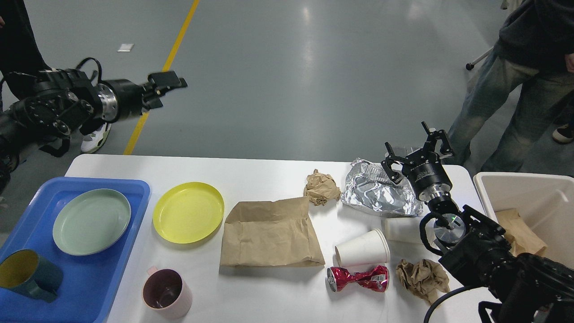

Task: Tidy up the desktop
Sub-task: 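Raise the left arm up and away from the blue tray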

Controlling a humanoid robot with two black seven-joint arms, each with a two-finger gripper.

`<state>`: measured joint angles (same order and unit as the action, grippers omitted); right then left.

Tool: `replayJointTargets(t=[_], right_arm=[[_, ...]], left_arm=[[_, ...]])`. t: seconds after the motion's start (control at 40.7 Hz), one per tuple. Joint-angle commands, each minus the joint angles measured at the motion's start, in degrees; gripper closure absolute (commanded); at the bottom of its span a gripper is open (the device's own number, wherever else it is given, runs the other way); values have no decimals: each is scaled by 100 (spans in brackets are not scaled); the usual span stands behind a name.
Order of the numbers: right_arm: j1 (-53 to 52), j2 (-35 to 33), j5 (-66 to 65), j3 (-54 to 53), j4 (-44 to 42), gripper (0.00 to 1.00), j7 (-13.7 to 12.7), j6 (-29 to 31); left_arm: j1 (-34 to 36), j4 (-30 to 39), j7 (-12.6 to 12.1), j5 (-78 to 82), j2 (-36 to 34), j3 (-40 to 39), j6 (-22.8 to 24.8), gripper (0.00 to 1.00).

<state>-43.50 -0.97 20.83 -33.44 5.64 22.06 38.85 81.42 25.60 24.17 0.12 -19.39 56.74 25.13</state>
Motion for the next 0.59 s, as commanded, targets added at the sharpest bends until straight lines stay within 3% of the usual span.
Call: replayJointTargets(t=[0.0,0.197,0.443,0.565], right_arm=[[0,0,0,-5,-2,0,0,0],[0,0,0,-5,-2,0,0,0],[0,0,0,-5,-2,0,0,0],[0,0,0,-5,-2,0,0,0]], left_arm=[[628,1542,44,-29,6,1513,-8,4],[1138,2282,17,-38,-248,2305,1,4],[1657,2713,26,-29,-443,2464,185,4],[2429,3547,26,-29,-478,3034,220,4]])
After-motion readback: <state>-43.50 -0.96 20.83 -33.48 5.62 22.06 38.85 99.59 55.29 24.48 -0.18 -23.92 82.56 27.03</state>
